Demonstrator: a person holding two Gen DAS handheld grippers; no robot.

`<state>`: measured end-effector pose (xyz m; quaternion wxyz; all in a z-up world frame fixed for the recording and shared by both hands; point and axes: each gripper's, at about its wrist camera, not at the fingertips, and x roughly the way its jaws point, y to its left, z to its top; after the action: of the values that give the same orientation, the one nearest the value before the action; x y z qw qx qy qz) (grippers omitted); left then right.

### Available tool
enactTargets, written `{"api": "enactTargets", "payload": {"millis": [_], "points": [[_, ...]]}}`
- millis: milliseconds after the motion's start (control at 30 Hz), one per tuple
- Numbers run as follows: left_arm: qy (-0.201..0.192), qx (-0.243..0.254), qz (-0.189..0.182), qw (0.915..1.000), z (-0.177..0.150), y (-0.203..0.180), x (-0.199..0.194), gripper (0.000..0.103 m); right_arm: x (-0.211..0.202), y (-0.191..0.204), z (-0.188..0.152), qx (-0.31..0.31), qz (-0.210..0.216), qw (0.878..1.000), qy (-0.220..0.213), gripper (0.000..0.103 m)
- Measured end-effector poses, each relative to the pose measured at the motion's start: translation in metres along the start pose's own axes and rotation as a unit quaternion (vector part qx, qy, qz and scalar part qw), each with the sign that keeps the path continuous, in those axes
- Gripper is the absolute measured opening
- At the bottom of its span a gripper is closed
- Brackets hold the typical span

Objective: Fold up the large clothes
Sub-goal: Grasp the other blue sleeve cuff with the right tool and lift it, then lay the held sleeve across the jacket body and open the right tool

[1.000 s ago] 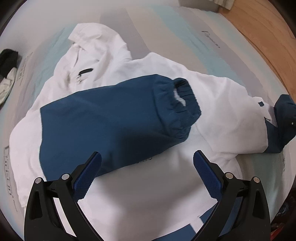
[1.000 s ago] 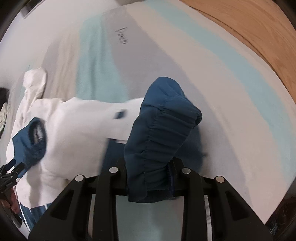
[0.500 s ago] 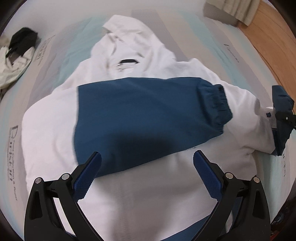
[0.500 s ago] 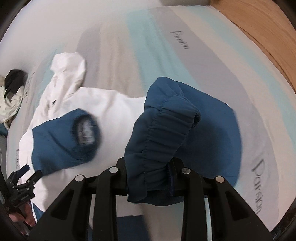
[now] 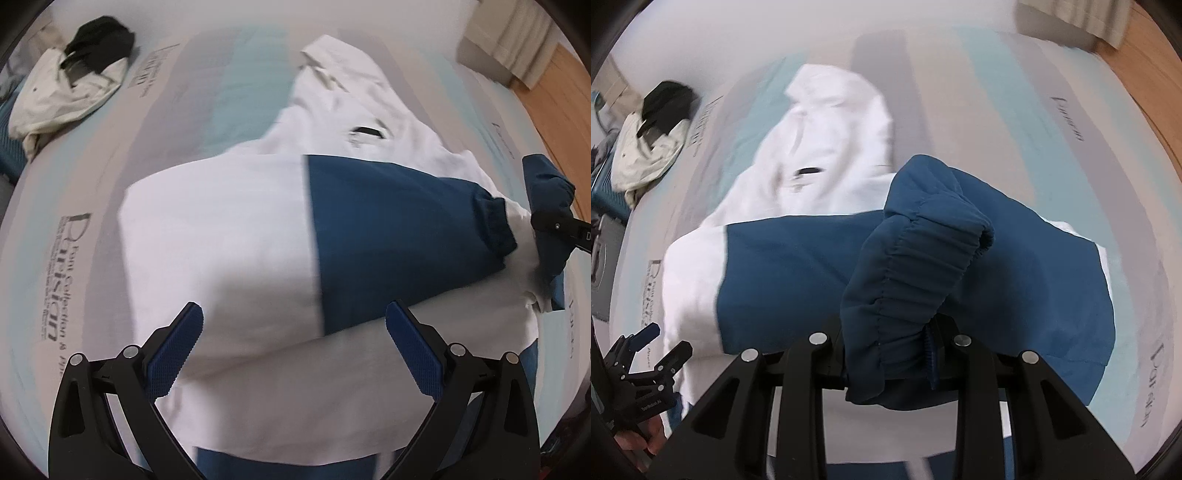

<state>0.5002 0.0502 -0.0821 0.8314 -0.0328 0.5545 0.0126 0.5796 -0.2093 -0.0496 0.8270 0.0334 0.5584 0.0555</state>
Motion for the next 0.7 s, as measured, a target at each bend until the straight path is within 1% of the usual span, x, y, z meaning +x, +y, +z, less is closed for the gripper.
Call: {"api": "enactTargets", "payload": {"millis": [133, 367, 400, 567, 700], "points": [[-0.002, -0.011, 0.005, 0.9999, -0.002, 0.038, -0.004, 0.097, 0.007, 0.054, 0.000, -0.021, 0.015, 1.000, 0.001, 0.027], [0.001, -0.046, 0.020, 0.9988, -0.019, 0.106, -0.013, 0.097, 0.013, 0.146, -0.011, -0.062, 0.044, 0.997, 0.009, 0.027], [0.001, -0.051, 0.021, 0.9985, -0.022, 0.115, -0.015, 0.097, 0.013, 0.155, -0.012, -0.067, 0.048, 0.997, 0.010, 0.027], [-0.002, -0.062, 0.034, 0.9975, -0.033, 0.152, -0.022, 0.097, 0.018, 0.221, -0.019, -0.116, 0.066, 0.991, 0.016, 0.026], [0.000, -0.073, 0.037, 0.9966, -0.039, 0.183, -0.024, 0.097, 0.025, 0.260, -0.025, -0.138, 0.077, 0.987, 0.024, 0.026]]}}
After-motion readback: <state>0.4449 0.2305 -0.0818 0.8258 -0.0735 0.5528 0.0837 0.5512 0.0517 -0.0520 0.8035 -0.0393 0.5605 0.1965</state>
